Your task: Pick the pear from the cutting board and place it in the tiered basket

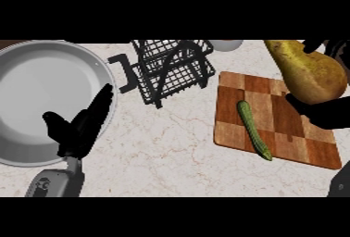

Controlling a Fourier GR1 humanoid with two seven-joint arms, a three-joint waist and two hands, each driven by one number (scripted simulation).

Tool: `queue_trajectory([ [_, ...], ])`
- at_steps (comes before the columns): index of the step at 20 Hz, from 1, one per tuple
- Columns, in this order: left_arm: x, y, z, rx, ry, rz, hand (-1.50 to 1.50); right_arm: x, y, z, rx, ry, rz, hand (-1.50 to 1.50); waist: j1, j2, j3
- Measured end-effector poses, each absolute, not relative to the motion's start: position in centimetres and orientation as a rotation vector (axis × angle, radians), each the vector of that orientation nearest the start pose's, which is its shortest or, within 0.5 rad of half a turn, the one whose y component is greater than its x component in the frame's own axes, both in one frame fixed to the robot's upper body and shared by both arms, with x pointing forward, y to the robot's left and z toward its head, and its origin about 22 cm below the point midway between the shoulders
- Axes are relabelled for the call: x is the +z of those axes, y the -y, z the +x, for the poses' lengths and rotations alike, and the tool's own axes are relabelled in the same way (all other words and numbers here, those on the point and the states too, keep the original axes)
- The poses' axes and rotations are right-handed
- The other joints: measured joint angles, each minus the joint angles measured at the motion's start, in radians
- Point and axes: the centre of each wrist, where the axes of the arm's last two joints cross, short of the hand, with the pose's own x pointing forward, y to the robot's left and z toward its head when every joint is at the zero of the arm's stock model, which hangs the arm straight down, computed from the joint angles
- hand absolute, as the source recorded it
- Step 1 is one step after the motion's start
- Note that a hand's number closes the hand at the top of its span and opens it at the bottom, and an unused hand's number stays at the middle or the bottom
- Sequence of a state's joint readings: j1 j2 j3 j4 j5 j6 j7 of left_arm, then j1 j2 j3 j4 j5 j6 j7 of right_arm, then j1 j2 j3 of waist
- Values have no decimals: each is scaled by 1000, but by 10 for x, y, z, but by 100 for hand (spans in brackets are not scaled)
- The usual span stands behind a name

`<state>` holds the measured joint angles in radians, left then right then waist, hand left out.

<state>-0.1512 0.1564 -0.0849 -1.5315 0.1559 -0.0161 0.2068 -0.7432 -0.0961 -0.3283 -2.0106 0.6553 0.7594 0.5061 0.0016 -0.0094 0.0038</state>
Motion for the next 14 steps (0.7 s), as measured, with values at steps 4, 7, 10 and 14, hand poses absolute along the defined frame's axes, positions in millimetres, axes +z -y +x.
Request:
queue_trajectory([
  [4,35,-226,277,-142,1438,-98,0,310,208,282,802,1750,-763,150,5,2,-1],
  [7,32,-227,279,-154,1452,-106,0,329,187,298,824,1732,-774,150,10,4,0],
  [10,32,-228,279,-163,1453,-106,0,340,168,317,805,1718,-758,150,15,6,0],
  [14,35,-228,280,-160,1452,-114,0,345,144,345,763,1702,-732,150,21,9,0],
])
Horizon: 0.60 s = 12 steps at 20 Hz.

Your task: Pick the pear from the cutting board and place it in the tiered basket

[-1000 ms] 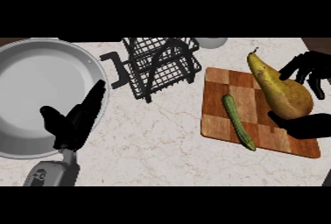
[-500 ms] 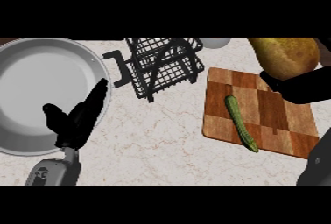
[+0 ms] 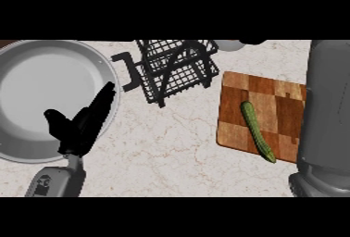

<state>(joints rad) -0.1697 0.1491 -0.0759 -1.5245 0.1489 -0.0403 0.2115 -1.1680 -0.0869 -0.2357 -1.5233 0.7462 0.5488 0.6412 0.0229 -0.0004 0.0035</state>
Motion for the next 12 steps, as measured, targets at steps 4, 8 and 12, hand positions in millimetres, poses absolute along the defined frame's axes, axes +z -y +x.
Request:
queue_trajectory([
  [4,36,-223,281,-159,1455,-117,0,340,123,374,736,1689,-718,150,4,2,0],
  [8,39,-223,285,-162,1451,-115,0,326,98,396,724,1694,-687,150,6,4,1],
  [12,41,-221,285,-169,1444,-122,0,309,80,418,708,1709,-650,150,14,8,0],
])
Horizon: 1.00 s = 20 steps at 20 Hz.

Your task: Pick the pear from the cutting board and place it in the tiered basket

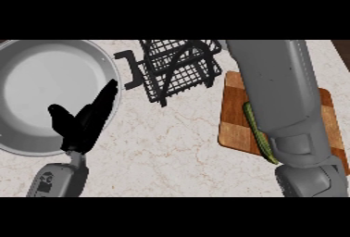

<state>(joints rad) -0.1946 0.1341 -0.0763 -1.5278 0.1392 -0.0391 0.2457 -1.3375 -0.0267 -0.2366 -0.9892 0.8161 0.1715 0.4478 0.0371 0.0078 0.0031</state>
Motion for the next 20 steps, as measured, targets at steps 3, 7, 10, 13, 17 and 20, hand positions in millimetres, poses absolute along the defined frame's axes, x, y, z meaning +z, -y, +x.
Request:
queue_trajectory([
  [3,38,-218,282,-169,1447,-120,0,293,67,429,699,1698,-624,150,2,0,0],
  [7,42,-218,288,-177,1454,-127,0,276,61,441,614,1694,-526,150,16,4,0],
  [10,41,-212,289,-199,1457,-143,0,264,59,448,545,1705,-410,-150,33,8,0],
  [13,40,-208,290,-209,1458,-151,0,255,50,452,525,1722,-317,-150,44,9,-1],
  [17,43,-202,293,-219,1463,-157,0,250,39,454,512,1780,-241,-150,57,13,-1],
  [20,42,-205,295,-219,1462,-160,0,250,33,455,475,1841,-213,-150,58,13,-2],
])
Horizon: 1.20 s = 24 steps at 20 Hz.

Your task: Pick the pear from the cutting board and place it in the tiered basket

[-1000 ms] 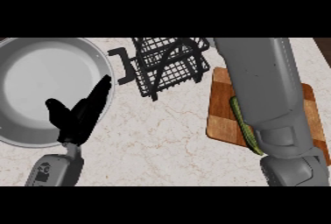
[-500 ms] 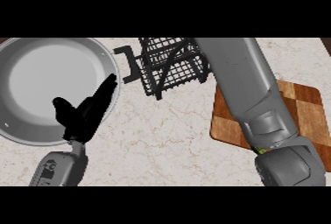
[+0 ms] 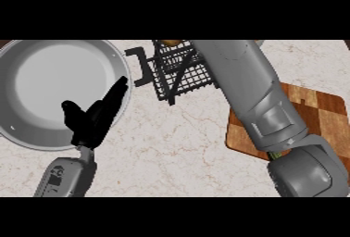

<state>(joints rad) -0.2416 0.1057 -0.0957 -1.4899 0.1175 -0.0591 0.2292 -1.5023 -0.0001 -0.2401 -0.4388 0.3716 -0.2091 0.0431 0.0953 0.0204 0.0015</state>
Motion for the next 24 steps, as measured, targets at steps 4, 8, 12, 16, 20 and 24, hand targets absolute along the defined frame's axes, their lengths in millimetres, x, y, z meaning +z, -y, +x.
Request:
queue_trajectory([
  [4,41,-205,292,-219,1463,-151,0,256,25,454,381,1911,-256,-150,-3,-2,0],
  [8,40,-215,288,-196,1454,-138,0,257,28,455,227,1902,-274,-150,-31,-8,0],
  [12,38,-220,283,-172,1450,-117,0,259,56,465,108,1843,-311,-150,-58,-15,2],
  [16,36,-227,281,-149,1449,-100,0,262,109,476,93,1804,-342,-150,-81,-21,3],
  [20,33,-235,275,-134,1442,-90,0,257,167,479,153,1782,-324,-150,-104,-29,5],
  [24,32,-238,273,-121,1443,-80,0,257,233,475,252,1767,-295,-150,-119,-33,6],
])
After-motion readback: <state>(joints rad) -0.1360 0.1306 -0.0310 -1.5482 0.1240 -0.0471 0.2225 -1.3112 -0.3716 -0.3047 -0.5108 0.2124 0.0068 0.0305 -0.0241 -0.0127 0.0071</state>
